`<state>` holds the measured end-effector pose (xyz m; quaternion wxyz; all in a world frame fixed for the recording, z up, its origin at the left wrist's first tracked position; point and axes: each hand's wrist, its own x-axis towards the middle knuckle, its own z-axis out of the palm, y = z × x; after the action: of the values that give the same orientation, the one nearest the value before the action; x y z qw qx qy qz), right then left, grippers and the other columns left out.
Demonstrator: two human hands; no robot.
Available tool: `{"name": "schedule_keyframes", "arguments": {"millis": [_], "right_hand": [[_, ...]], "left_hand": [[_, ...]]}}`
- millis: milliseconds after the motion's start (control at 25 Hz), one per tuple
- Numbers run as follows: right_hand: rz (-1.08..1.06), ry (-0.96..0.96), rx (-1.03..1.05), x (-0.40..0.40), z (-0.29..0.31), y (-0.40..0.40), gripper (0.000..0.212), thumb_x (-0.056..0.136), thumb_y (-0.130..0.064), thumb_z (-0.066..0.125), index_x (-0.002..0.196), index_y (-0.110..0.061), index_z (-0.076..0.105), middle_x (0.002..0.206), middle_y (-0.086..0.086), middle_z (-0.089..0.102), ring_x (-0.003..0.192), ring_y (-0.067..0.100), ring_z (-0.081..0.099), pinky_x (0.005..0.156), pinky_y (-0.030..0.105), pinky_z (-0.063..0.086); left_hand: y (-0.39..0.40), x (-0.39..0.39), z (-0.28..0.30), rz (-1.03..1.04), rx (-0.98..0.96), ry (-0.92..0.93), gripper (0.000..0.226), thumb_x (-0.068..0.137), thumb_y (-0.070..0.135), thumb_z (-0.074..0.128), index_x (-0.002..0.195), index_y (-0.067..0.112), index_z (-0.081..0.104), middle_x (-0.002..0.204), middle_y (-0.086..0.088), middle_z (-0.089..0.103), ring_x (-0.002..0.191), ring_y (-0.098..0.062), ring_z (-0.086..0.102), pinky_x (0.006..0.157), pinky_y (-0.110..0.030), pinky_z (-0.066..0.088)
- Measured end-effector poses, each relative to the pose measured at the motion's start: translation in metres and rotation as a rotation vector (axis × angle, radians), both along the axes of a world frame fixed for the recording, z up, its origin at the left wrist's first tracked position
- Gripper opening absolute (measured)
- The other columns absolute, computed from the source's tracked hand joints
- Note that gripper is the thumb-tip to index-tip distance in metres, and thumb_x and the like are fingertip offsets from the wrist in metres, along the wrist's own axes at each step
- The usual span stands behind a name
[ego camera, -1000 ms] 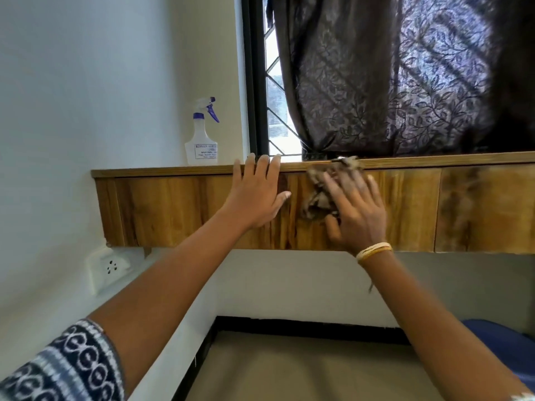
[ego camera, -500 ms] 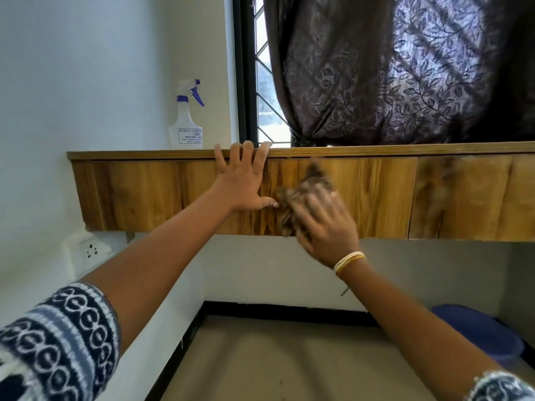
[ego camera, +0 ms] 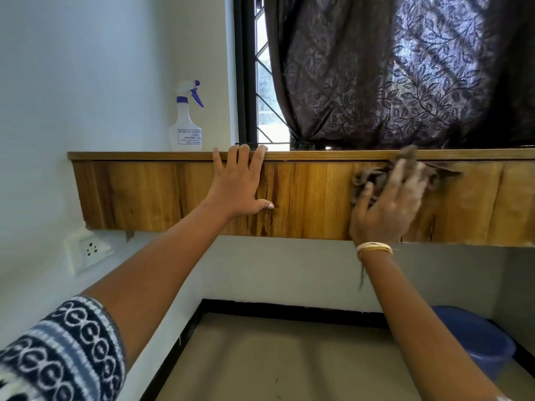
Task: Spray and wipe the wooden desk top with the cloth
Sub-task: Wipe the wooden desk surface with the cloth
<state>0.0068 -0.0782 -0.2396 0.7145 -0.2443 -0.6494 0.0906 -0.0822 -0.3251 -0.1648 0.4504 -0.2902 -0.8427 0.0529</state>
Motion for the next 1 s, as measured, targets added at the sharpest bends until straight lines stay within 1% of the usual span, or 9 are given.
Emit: {"name": "schedule_keyframes", "arguments": {"millis": [80,160,240,320,520,600,760,840,1000], "right_hand": [[0.076,-0.197,0.290,-0.018,0.002,-0.036,0.058,0.101,-0.042,0.038,0.153,-0.016,0.030,0.159,0.015,0.026,0.147,0.036,0.021,0.120,0.049,0.015],[0.118,-0.417,0.684,-0.034,0.002,-0.063,0.056,0.100,-0.042,0.042,0.150,-0.019,0.037,0.151,0.015,0.040,0.143,0.036,0.030,0.118,0.049,0.019],[0.100,-0.531,0.917,-0.040,0.017,-0.064,0.055,0.098,-0.042,0.044,0.148,-0.020,0.042,0.146,0.014,0.047,0.139,0.035,0.037,0.117,0.049,0.024],[0.069,-0.444,0.877,-0.035,0.022,-0.048,0.055,0.096,-0.042,0.046,0.147,-0.021,0.044,0.144,0.015,0.049,0.138,0.034,0.039,0.116,0.050,0.026],[0.049,-0.025,0.185,-0.014,0.010,-0.014,0.055,0.094,-0.035,0.049,0.147,-0.021,0.043,0.154,0.018,0.035,0.143,0.041,0.027,0.114,0.057,0.028],[0.035,0.030,0.041,-0.025,0.018,-0.039,0.055,0.095,-0.035,0.048,0.148,-0.022,0.041,0.157,0.018,0.030,0.145,0.042,0.023,0.115,0.055,0.027],[0.067,-0.261,0.615,-0.056,0.021,-0.092,0.055,0.091,-0.035,0.056,0.144,-0.024,0.048,0.146,0.017,0.046,0.141,0.039,0.032,0.115,0.053,0.026],[0.079,-0.331,0.761,-0.059,0.025,-0.088,0.052,0.089,-0.035,0.057,0.140,-0.024,0.052,0.140,0.014,0.052,0.138,0.036,0.037,0.115,0.052,0.025],[-0.018,-0.181,0.451,-0.038,0.010,-0.050,0.052,0.091,-0.033,0.052,0.141,-0.023,0.047,0.143,0.020,0.048,0.138,0.039,0.034,0.112,0.058,0.029]], "left_hand": [[0.000,0.000,-0.001,-0.009,0.011,0.000,0.113,0.066,0.075,0.064,0.149,0.018,0.011,0.144,-0.015,0.028,0.135,-0.035,0.028,0.112,-0.066,0.017],[-0.002,-0.005,-0.003,-0.048,0.029,0.014,0.110,0.065,0.067,0.068,0.148,0.019,0.012,0.142,-0.013,0.030,0.133,-0.034,0.029,0.112,-0.065,0.016],[-0.006,-0.007,-0.004,-0.084,0.044,0.031,0.107,0.064,0.061,0.069,0.147,0.021,0.013,0.141,-0.012,0.032,0.131,-0.033,0.030,0.112,-0.064,0.015],[-0.007,-0.010,-0.006,-0.107,0.066,0.032,0.108,0.063,0.066,0.069,0.147,0.022,0.017,0.140,-0.010,0.033,0.131,-0.032,0.031,0.113,-0.062,0.015],[-0.007,-0.016,-0.009,-0.158,0.135,0.064,0.110,0.058,0.077,0.066,0.145,0.026,0.025,0.136,-0.006,0.036,0.128,-0.029,0.034,0.113,-0.060,0.015],[-0.006,-0.020,-0.011,-0.225,0.172,0.058,0.109,0.056,0.078,0.065,0.145,0.028,0.027,0.134,-0.004,0.037,0.128,-0.027,0.033,0.114,-0.059,0.012],[-0.008,-0.030,-0.014,-0.307,0.248,0.066,0.104,0.056,0.070,0.066,0.144,0.027,0.030,0.136,-0.005,0.036,0.131,-0.028,0.030,0.115,-0.055,0.005],[-0.006,-0.031,-0.015,-0.325,0.254,0.078,0.101,0.059,0.067,0.063,0.145,0.026,0.031,0.138,-0.006,0.036,0.132,-0.029,0.029,0.116,-0.054,0.003],[-0.006,-0.031,-0.015,-0.360,0.275,0.061,0.099,0.062,0.070,0.066,0.145,0.029,0.031,0.136,-0.003,0.036,0.132,-0.027,0.031,0.116,-0.054,0.003]]}}
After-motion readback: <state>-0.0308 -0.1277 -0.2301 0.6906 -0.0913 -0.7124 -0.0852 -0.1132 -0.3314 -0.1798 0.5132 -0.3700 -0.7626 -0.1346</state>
